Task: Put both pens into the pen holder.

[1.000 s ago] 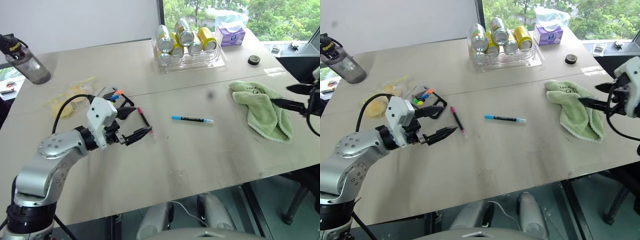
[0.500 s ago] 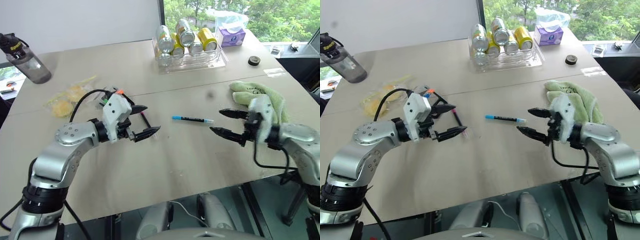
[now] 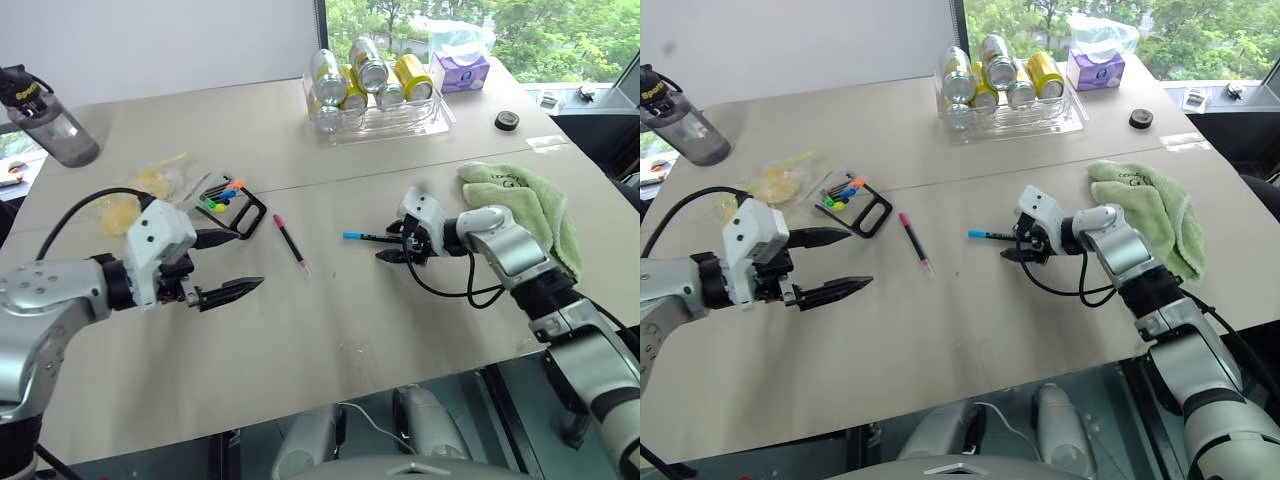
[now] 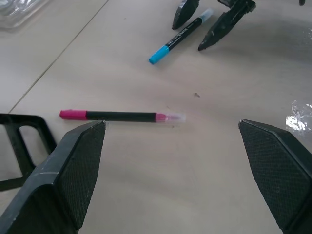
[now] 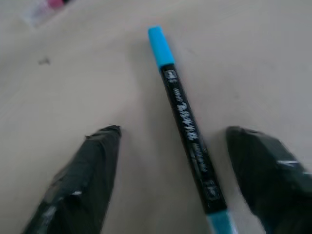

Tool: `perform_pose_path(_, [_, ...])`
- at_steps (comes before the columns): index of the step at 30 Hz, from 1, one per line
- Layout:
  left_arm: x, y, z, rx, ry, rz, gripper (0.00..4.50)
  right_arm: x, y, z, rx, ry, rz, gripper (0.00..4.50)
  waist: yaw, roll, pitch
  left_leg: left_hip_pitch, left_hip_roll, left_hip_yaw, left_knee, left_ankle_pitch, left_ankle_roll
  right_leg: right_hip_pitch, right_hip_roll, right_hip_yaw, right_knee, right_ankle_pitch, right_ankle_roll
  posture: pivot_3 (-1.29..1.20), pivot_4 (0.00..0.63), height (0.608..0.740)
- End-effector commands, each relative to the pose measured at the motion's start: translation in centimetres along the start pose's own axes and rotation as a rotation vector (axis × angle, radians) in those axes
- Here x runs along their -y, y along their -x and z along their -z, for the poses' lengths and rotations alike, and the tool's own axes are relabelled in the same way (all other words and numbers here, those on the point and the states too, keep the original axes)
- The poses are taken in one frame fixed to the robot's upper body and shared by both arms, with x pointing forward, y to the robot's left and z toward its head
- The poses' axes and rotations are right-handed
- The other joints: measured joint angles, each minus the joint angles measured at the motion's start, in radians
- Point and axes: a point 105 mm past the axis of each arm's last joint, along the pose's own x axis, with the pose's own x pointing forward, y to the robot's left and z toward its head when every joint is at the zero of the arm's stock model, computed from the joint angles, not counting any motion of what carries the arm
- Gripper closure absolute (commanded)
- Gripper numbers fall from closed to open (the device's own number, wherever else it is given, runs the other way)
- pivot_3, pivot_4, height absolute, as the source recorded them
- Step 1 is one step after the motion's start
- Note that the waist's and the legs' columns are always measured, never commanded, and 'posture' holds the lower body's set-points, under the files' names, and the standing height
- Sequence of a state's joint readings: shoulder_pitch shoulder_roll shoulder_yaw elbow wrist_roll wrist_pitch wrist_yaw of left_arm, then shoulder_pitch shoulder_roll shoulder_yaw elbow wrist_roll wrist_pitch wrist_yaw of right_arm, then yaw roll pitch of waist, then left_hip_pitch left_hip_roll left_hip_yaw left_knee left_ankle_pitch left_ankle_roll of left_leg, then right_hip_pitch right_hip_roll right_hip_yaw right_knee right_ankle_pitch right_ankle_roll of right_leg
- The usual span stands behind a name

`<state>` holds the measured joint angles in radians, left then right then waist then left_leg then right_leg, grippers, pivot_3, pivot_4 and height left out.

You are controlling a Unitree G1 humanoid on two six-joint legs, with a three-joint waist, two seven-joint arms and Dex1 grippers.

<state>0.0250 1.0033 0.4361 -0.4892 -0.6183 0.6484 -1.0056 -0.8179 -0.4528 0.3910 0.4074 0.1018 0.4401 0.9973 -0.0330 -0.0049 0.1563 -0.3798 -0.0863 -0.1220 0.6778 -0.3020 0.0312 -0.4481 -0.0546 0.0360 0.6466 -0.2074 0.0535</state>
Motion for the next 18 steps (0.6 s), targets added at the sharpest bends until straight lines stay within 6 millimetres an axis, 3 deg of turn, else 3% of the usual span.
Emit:
perform_pose_path(1, [0.2,0.8,-1.0,0.008,-0.027,-0.022,0.0,0.0,0.1,0.1,0.003,0.039,-0.025,2.98,-0.002,0.0,0.0,0.0,0.0,0.0,0.0,0.0,0.0,0.0,0.0,0.0,0.0,0.0,0.0,0.0,0.15,0.739])
perform_pose_path(2, [0.2,0.9,-1.0,0.007,-0.023,-0.024,0.0,-0.1,0.2,0.0,0.011,0.058,-0.034,3.65,-0.002,0.0,0.0,0.0,0.0,0.0,0.0,0.0,0.0,0.0,0.0,0.0,0.001,0.0,0.0,0.0,0.15,0.739])
perform_pose_path(5, [0.2,0.7,-1.3,0.013,-0.019,-0.02,0.0,0.0,0.7,0.1,0.011,0.095,-0.036,4.47,-0.003,0.0,0.0,0.0,0.0,0.0,0.0,0.0,0.0,0.0,0.0,0.0,0.001,0.0,0.0,0.0,0.15,0.739])
perform_pose_path(8, [-0.5,0.0,-2.5,0.053,-0.005,-0.042,0.0,0.3,1.4,-0.5,0.047,0.07,-0.003,4.47,0.001,0.0,0.0,0.0,0.0,-0.001,0.0,0.0,0.0,0.0,0.0,-0.001,0.001,0.0,0.0,0.0,0.15,0.739])
perform_pose_path(11, [-1.2,-1.6,-4.1,0.17,0.08,-0.076,0.0,0.2,3.0,-5.3,0.31,-0.112,0.012,4.47,0.004,0.0,0.0,0.0,0.0,-0.001,0.0,0.0,0.0,0.0,0.0,-0.001,0.001,0.0,0.0,0.0,0.15,0.739])
perform_pose_path(13, [-1.7,-3.3,-4.2,0.22,0.184,-0.114,0.0,-0.7,4.3,-8.3,0.462,-0.159,-0.009,4.47,-0.001,0.001,0.0,-0.001,0.0,-0.001,0.001,0.0,0.0,0.0,0.0,-0.001,0.002,0.0,0.0,0.0,0.15,0.739])
perform_pose_path(16, [-2.0,-5.8,-4.1,0.285,0.346,-0.148,0.0,-2.3,5.1,-10.7,0.569,-0.187,-0.02,4.47,-0.007,-0.001,-0.001,0.0,0.0,-0.002,0.002,0.0,0.0,0.0,0.0,-0.001,0.002,0.0,0.0,0.0,0.15,0.739])
perform_pose_path(18, [-1.8,-7.0,-5.2,0.384,0.437,-0.131,0.0,-3.2,5.0,-11.5,0.598,-0.197,-0.015,4.47,-0.007,-0.001,-0.001,0.0,0.0,-0.001,0.002,0.0,0.0,-0.001,0.0,0.0,0.004,0.0,0.0,0.0,0.15,0.739])
